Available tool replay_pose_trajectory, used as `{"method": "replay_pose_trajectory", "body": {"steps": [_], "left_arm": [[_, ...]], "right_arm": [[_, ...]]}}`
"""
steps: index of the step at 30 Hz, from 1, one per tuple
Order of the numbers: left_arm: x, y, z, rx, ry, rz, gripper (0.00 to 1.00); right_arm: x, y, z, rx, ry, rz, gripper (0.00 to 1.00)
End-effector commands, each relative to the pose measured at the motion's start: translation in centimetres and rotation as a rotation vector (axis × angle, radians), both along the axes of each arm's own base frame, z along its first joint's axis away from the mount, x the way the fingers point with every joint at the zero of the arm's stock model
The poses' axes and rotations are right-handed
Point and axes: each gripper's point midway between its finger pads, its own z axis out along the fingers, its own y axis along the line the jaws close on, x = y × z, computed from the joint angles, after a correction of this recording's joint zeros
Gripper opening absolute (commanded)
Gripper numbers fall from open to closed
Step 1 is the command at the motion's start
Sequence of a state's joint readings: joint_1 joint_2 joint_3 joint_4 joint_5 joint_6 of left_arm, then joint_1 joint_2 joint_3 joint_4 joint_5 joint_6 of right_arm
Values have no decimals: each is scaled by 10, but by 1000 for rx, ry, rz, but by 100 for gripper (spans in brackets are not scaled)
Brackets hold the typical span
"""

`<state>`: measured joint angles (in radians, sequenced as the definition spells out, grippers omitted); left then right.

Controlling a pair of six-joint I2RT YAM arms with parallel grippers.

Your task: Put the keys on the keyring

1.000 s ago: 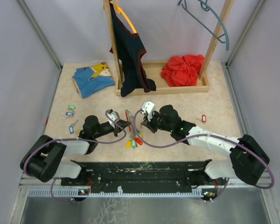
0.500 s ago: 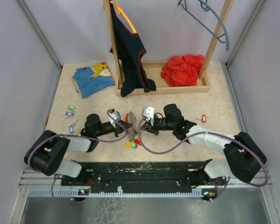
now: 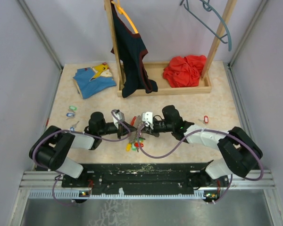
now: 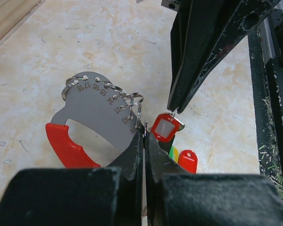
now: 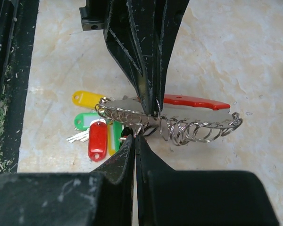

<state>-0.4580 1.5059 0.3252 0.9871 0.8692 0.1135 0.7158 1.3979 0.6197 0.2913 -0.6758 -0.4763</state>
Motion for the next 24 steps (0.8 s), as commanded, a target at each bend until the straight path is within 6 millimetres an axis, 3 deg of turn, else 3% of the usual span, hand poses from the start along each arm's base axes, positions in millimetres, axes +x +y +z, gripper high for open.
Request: {"method": "replay_pose_trajectory", "body": {"steps": [1,11,24], "left_arm": [[1,-6,8,-20,-35,-53,0],[-1,-7,8,-18,-40,-74,0],[-5,-8,8,-20,-39,-104,0]], "right_arm": [[21,15,25,57,-96,13,0],[29,15,24,65,-85,20,0],[22,18,29,78,-76,70,0]]}}
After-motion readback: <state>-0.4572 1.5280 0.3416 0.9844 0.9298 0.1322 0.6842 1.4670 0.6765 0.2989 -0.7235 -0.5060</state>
